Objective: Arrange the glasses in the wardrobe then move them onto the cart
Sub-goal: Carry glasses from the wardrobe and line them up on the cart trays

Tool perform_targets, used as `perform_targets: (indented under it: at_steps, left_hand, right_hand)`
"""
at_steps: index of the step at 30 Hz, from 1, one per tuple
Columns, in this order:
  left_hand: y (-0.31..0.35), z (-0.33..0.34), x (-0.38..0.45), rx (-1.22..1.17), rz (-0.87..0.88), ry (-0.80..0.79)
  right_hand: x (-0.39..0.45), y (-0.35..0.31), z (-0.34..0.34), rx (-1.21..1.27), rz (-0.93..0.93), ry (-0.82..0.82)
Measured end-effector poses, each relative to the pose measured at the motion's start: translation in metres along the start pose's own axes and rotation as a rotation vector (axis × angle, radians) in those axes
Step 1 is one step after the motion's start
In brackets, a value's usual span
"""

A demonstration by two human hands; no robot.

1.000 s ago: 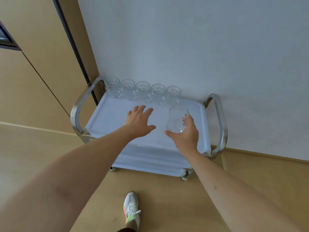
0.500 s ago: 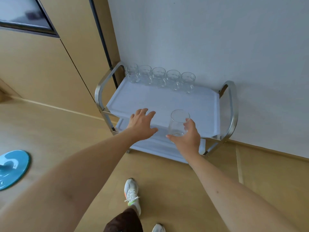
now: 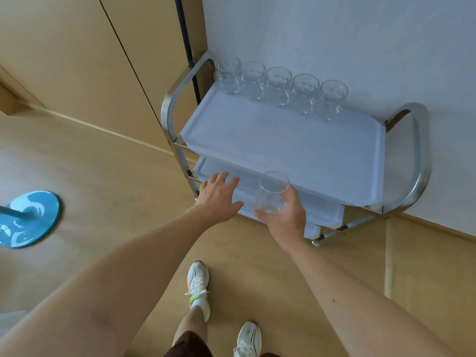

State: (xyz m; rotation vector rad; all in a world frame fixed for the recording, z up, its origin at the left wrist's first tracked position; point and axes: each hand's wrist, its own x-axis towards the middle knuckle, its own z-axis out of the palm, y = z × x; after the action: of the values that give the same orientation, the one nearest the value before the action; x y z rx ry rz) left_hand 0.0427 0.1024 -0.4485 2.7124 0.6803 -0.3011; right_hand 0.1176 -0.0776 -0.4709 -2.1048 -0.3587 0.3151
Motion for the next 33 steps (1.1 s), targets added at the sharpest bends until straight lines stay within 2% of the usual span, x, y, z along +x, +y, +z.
perform_targets:
  at_steps: [7,12,20,33]
  left_hand:
    - [-0.051,0.043,0.031,-0.004,-0.029,0.009]
    - [-0.082,0.094,0.075,0.0,-0.01,0.059]
    - [-0.131,0.171,0.155,0.036,0.025,0.172]
    - [-0.137,0.24,0.23,0.07,0.112,0.342]
  right_hand:
    - [0.019,0.026,0.061,-0.022,-0.046,-0.057]
    - [0.051,0.077,0.116,-0.028,-0.069,-0.059]
    - [0.113,0.147,0.196,0.029,-0.114,0.029]
    - [0.189,0.205,0.232,0.094,-0.233,0.189]
